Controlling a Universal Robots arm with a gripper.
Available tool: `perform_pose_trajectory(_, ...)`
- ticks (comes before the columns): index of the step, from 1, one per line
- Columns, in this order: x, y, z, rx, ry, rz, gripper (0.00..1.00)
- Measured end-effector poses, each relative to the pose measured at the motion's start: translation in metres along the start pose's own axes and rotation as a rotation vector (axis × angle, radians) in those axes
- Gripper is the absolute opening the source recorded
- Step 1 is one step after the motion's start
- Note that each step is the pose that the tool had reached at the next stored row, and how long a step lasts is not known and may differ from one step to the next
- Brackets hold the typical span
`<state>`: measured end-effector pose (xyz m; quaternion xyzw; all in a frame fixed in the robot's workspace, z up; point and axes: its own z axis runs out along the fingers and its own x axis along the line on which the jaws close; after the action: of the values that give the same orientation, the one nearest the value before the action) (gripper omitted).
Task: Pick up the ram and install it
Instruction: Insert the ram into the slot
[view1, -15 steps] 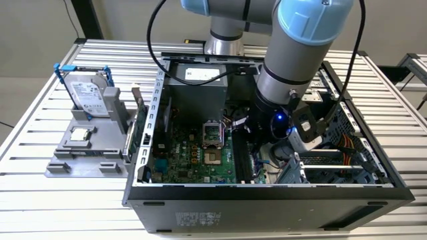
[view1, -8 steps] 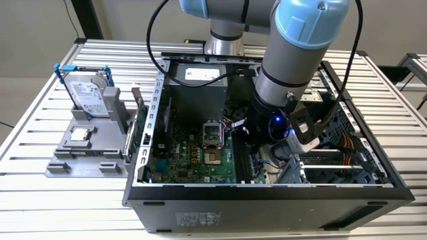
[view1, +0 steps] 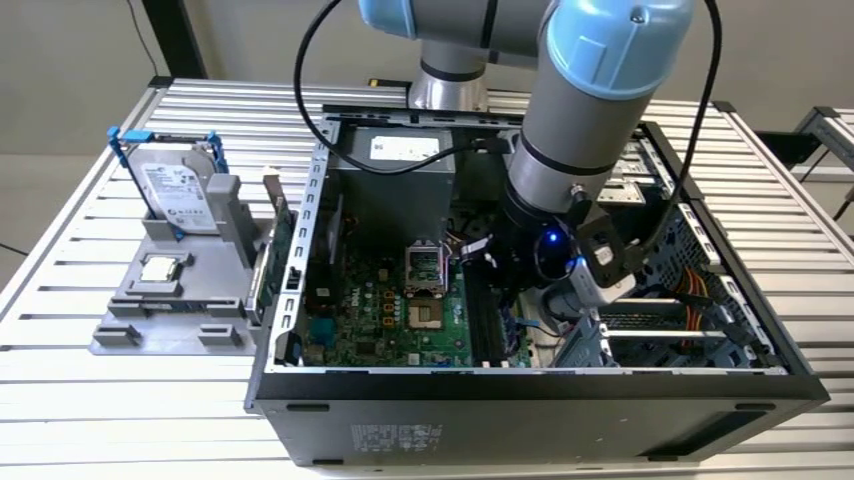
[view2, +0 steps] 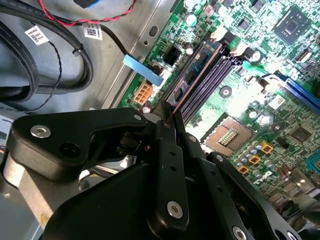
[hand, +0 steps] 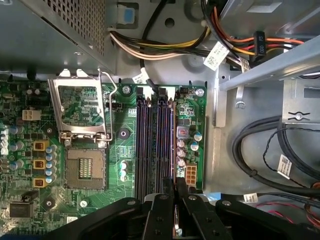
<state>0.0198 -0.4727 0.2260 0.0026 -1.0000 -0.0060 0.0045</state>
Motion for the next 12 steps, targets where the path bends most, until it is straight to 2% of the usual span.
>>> perform_pose_trajectory(12,0.0001,0.0015,0.0053,0.0001,0.0000,0.006,0.00)
